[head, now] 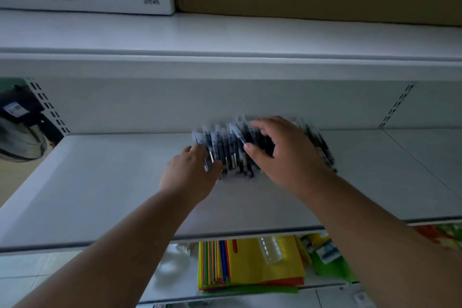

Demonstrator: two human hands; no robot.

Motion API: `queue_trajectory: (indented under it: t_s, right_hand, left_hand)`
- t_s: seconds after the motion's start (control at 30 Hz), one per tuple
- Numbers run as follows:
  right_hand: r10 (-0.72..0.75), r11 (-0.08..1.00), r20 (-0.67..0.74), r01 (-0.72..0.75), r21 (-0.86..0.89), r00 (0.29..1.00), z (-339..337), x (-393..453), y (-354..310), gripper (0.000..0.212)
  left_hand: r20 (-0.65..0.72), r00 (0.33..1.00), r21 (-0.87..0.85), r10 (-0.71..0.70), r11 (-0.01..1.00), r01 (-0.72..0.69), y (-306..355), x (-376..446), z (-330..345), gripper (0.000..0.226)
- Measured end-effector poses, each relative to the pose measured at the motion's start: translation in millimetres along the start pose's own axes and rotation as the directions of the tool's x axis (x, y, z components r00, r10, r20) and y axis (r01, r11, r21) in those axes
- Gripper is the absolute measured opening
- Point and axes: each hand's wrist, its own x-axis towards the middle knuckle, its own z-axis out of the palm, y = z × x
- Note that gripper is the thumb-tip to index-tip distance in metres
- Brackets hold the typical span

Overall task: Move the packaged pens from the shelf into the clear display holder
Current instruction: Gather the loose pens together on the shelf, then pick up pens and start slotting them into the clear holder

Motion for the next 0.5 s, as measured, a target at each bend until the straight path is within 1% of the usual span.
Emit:
queue_trajectory:
  t_s: [0.1, 0.27, 0.33, 0.4, 0.5]
  right_hand:
    - [0.042, 0.999, 0.008, -0.042, -0.008, 0.999, 7, -2, -3, 0.045]
    - [0.069, 0.997, 0.041, -0.07, 0.017, 0.997, 5, -2, -3, 0.042]
    - [0.062, 0.998, 0.041, -0.063, 0.019, 0.997, 3, -1, -1, 0.041]
    - [0.058, 0.998, 0.045, -0.059, 0.015, 0.997, 4, 1, 2, 0.041]
    - [0.069, 0.997, 0.059, -0.07, 0.026, 0.996, 6, 3, 7, 0.04]
  left_hand:
    - [0.058, 0.993, 0.02, -0.098, 0.995, 0.097, -2, 8, 0, 0.04]
    - [0.091, 0.98, 0.052, -0.178, 0.983, 0.174, -4, 18, 2, 0.067]
    - [0.103, 0.977, 0.088, -0.186, 0.98, 0.177, -1, 19, 2, 0.075]
    - [0.126, 0.977, 0.161, -0.174, 0.975, 0.152, 2, 20, 2, 0.076]
    - [0.165, 0.973, 0.219, -0.164, 0.967, 0.126, 3, 22, 0, 0.066]
